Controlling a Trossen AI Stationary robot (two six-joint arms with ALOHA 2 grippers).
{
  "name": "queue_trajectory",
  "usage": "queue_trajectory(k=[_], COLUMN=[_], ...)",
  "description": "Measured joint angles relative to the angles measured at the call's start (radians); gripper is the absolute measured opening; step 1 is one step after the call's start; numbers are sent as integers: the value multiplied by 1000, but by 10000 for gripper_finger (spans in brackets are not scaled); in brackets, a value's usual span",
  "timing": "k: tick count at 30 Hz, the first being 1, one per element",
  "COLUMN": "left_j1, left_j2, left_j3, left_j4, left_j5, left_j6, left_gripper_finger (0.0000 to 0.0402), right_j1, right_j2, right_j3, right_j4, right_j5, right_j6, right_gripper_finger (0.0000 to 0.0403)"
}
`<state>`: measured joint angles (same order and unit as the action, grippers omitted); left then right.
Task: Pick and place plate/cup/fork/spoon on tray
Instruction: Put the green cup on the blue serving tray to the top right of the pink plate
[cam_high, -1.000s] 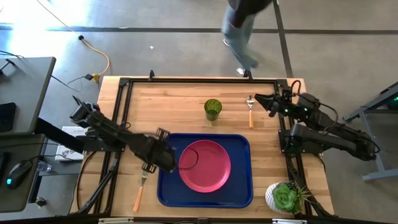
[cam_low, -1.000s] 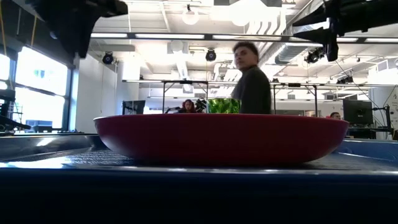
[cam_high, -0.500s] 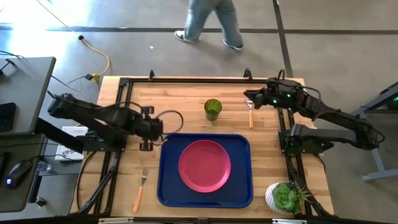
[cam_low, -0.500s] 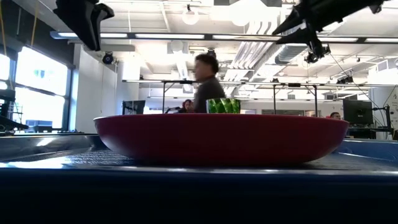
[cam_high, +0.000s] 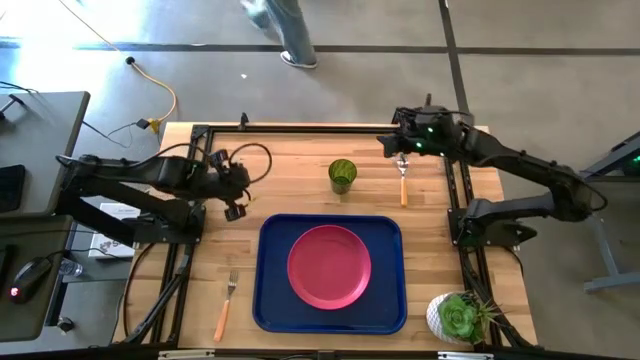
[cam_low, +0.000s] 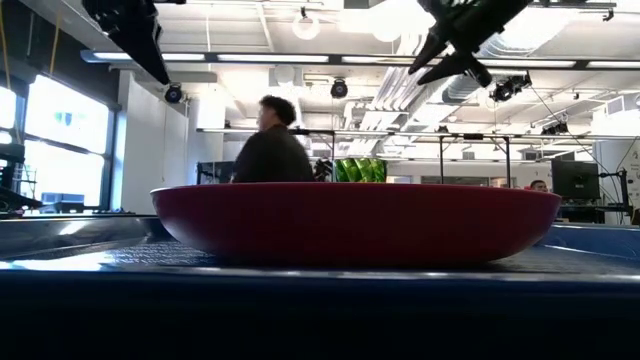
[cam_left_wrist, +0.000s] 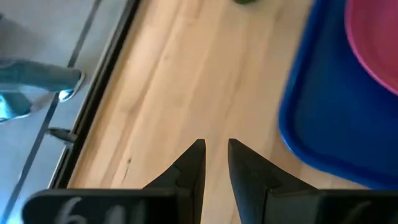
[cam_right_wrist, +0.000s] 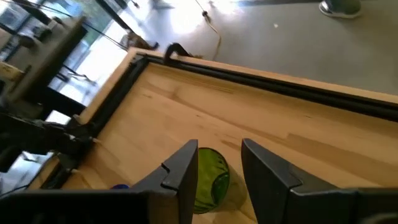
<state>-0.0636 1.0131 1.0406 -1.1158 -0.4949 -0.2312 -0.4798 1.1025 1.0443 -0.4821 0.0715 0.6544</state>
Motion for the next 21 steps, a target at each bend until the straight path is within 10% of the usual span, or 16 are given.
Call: queue_trajectory(k=[21], left_j1=[214], left_j2=[-25], left_j3=[0], left_j4=[16], left_j5=[-69], left_j6=[50], left_gripper_finger=[60], right_j1=[44], right_j2=[332], right_j3=[161], right_j4=[-126], right_j5=[-22], right_j6=[118], right_gripper_finger=[114])
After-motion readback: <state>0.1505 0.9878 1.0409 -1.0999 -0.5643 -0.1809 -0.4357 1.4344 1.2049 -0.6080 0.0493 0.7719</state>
